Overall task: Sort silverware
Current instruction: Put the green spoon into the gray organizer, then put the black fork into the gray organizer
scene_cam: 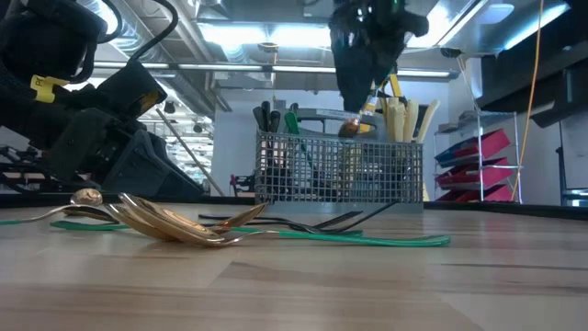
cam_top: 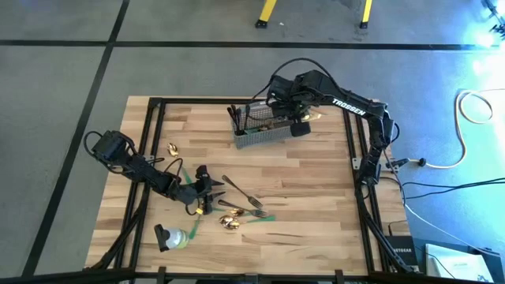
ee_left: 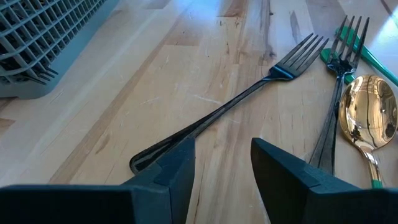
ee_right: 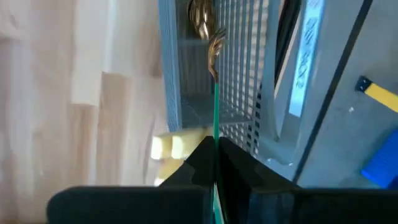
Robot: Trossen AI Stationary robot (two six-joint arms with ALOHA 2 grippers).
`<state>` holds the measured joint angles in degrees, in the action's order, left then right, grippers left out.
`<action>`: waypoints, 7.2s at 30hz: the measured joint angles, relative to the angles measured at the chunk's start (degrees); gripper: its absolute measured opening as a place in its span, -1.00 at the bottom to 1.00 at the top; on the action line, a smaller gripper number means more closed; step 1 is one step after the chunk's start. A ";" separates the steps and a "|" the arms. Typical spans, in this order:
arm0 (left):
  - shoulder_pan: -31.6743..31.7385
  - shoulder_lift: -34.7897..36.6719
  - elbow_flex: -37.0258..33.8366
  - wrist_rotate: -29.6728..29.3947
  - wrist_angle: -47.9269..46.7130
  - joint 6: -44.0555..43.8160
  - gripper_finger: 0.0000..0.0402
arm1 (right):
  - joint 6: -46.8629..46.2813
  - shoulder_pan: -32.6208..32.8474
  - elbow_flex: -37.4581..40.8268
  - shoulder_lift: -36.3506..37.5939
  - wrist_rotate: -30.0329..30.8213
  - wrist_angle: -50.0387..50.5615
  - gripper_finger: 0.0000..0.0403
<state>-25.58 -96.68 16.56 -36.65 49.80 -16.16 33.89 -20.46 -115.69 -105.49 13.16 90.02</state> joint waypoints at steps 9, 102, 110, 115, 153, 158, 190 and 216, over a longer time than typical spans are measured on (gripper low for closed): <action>0.01 0.00 0.00 -0.02 -0.04 0.03 -0.30 | 4.09 -0.14 7.21 -0.09 3.16 -0.16 -0.99; 0.17 -0.02 0.04 -2.69 -0.92 2.02 -0.30 | -58.07 34.68 47.97 -13.43 6.27 -89.48 -0.04; 0.17 -0.02 0.04 -2.75 -0.97 2.79 -0.30 | -59.00 34.50 47.74 -14.40 4.52 -89.01 -0.43; 0.17 -0.02 0.04 -2.75 -0.93 2.62 -0.30 | -60.41 33.81 47.68 -15.58 2.99 -89.18 -0.68; 2.57 0.12 1.79 -14.35 30.01 28.13 -0.30 | -42.34 23.87 47.97 10.41 5.24 -98.60 -1.00; 12.02 4.98 5.41 -19.69 30.28 40.92 -0.38 | -38.81 20.77 47.97 10.36 6.21 -103.76 -1.00; 45.77 23.06 19.56 13.64 -8.84 32.09 -1.00 | -40.74 5.26 47.86 5.22 -7.84 -106.55 -1.00; 45.31 23.08 19.55 16.36 -6.91 31.20 -1.00 | -35.26 3.91 38.39 -2.44 -9.33 -99.72 -1.00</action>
<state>19.73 -73.60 36.10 -20.29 42.89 15.04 -1.37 -16.56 -77.30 -107.93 3.83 -9.70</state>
